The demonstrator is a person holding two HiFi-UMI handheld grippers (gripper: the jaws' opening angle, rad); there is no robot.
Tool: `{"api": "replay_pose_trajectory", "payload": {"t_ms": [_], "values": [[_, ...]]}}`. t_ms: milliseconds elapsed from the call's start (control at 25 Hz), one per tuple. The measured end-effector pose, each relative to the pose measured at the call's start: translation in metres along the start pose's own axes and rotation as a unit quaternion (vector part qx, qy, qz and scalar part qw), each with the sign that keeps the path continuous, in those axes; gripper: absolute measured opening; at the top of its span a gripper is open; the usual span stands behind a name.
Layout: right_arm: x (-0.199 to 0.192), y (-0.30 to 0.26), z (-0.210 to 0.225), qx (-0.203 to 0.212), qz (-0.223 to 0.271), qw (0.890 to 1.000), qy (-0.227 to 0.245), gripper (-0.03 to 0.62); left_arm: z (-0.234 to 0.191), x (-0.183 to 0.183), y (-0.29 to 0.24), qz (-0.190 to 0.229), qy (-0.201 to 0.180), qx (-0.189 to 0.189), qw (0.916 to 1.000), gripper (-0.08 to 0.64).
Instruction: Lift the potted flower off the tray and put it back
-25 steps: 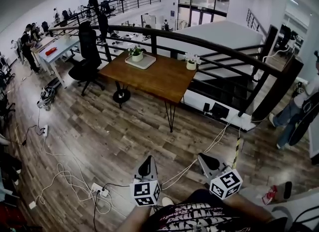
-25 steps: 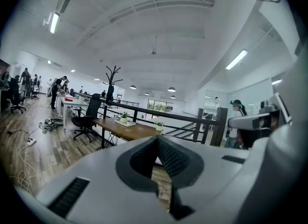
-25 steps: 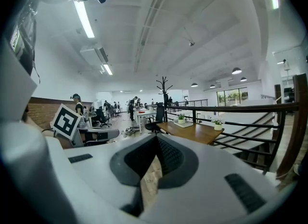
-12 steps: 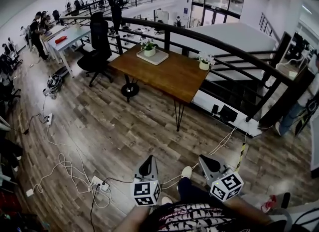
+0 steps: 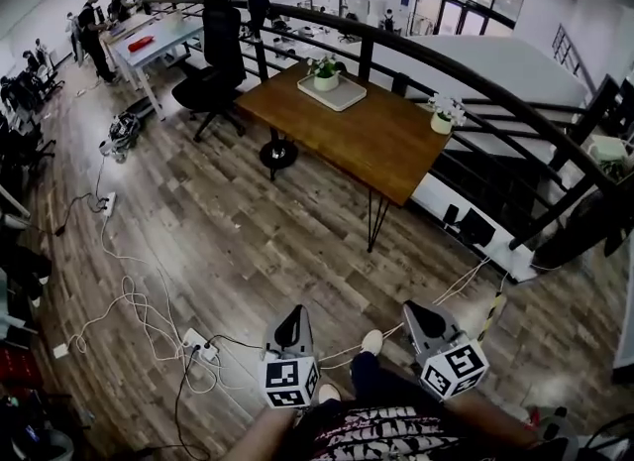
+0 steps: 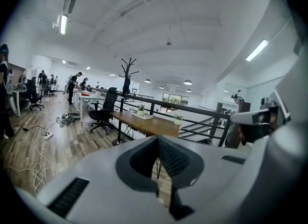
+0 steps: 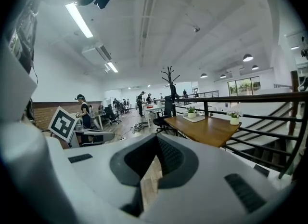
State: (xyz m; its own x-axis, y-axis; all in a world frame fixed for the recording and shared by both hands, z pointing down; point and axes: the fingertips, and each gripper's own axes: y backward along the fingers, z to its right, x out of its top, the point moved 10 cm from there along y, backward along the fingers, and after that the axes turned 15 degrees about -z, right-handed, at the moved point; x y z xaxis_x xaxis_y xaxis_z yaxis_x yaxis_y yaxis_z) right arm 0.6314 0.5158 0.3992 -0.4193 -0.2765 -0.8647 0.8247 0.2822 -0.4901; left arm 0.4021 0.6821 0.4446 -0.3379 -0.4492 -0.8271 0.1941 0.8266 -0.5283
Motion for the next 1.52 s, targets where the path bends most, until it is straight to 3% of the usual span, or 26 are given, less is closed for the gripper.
{"api": "replay_pose_trajectory", "payload": {"t_ms": [200,480,920,1280,1520], "values": [[0.012,-0.037,0.051,-0.002,-0.01,1.0,-0.02,-0.008,0.002,0.02,-0.045,-0.015,0.007,0.005,0.9999,0.008],[0.045,-0.062,0.113,0.002,0.008,0.999,-0.031,-0.008,0.017,0.084,-0.102,0.005,0.01,0.007,0.9999,0.008],[0.088,-0.095,0.197,0.056,0.037,0.997,-0.029,-0.008,0.052,0.149,-0.162,0.027,0.008,0.041,0.9987,0.008],[0.099,-0.107,0.217,0.096,0.04,0.994,-0.017,-0.008,0.07,0.169,-0.177,0.039,-0.005,0.062,0.9973,0.008],[0.102,-0.121,0.229,0.093,0.037,0.995,-0.022,-0.008,0.068,0.178,-0.189,0.041,-0.013,0.055,0.9976,0.008]]}}
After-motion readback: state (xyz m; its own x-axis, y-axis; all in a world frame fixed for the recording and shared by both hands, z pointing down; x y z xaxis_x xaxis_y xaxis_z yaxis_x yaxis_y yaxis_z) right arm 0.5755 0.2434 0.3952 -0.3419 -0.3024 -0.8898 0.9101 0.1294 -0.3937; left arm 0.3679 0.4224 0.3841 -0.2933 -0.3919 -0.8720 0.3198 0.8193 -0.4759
